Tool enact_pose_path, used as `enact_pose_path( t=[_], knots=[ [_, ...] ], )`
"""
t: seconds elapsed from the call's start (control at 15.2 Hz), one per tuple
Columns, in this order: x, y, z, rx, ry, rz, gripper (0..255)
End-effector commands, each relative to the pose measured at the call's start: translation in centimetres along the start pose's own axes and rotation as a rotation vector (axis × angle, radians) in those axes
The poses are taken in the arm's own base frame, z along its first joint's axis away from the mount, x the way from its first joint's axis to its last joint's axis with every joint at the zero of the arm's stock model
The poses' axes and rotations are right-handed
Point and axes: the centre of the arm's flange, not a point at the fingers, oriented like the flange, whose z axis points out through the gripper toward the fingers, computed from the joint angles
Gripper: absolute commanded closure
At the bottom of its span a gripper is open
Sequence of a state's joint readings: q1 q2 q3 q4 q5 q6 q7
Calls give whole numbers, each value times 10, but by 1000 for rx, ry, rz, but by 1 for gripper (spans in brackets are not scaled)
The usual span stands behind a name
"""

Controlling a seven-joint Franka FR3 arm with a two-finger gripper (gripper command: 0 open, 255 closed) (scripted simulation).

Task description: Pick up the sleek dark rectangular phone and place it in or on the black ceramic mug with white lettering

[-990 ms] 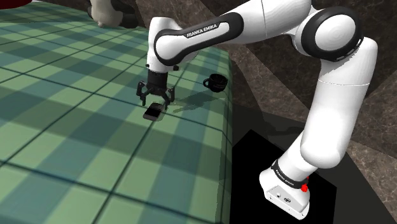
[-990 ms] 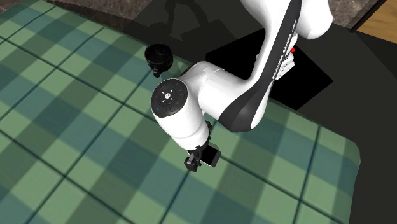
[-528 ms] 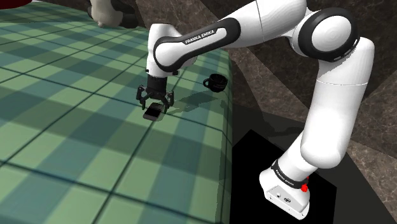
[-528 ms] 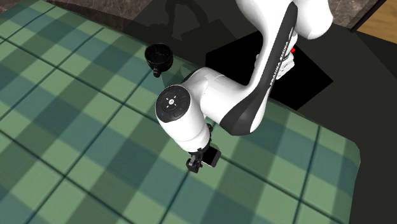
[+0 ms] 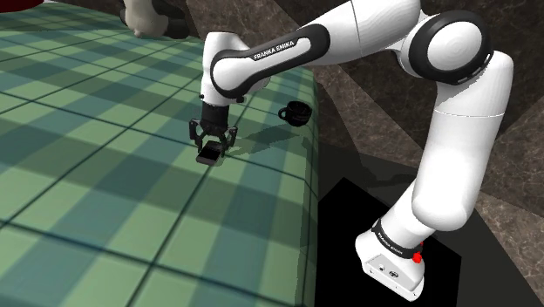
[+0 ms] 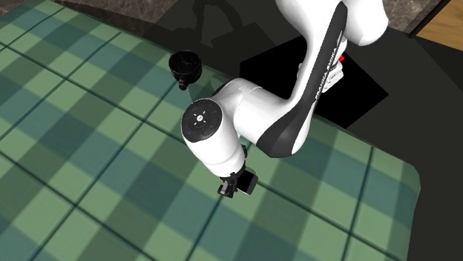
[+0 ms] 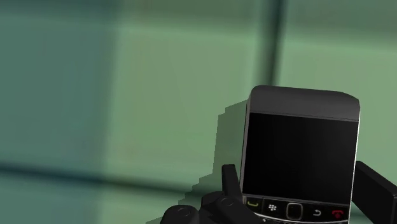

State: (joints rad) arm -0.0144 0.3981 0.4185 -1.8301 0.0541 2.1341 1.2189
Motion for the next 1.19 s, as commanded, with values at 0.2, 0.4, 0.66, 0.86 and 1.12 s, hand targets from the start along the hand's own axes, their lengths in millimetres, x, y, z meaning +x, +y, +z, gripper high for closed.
enact_pose_path(
  t=[0.2, 0.4, 0.66, 0.86, 1.12],
  knots=[
    [0, 0, 2, -1, -1, 0, 255],
    [-2, 0, -9, -1, -1, 0, 255],
    [-7, 0, -30, -1, -1, 0, 255],
    [-10, 0, -45, -1, -1, 0, 255],
    [-14, -1, -66, -1, -1, 0, 255]
  ],
)
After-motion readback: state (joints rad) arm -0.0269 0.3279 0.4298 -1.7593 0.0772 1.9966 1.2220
